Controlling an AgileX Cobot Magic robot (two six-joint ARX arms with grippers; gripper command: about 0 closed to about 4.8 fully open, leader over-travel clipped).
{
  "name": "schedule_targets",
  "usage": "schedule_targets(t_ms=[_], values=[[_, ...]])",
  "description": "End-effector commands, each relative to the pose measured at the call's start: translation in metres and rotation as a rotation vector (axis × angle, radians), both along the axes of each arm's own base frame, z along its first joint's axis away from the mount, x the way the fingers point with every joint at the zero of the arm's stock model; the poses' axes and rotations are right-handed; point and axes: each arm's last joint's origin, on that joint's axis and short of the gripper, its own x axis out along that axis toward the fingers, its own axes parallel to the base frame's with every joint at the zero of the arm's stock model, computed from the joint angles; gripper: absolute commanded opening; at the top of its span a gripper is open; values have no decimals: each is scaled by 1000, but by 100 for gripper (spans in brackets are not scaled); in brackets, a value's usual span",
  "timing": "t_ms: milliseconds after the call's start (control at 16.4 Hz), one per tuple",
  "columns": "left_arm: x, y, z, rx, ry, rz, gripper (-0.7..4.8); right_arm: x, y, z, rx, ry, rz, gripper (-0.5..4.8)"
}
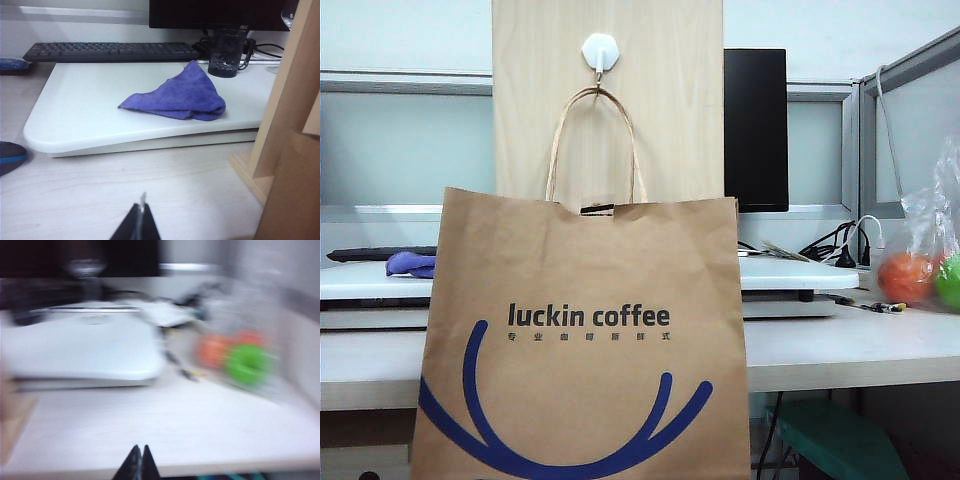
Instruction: Pick up the paper bag and hang it on the hook.
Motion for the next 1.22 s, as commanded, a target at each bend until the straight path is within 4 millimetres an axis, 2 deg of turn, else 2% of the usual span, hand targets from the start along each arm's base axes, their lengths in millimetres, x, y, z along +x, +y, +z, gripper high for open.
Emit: schedule_targets(t_ms=[61, 365, 1217], values=[[0, 0, 1, 4, -7, -2, -6, 5, -6, -11, -8, -22, 81, -1], [0, 0, 1, 4, -7, -1, -5, 2, -17, -14, -11, -10, -30, -1], [0, 0, 1, 4, -7, -2, -5, 2, -21, -16, -20, 17, -53, -1]])
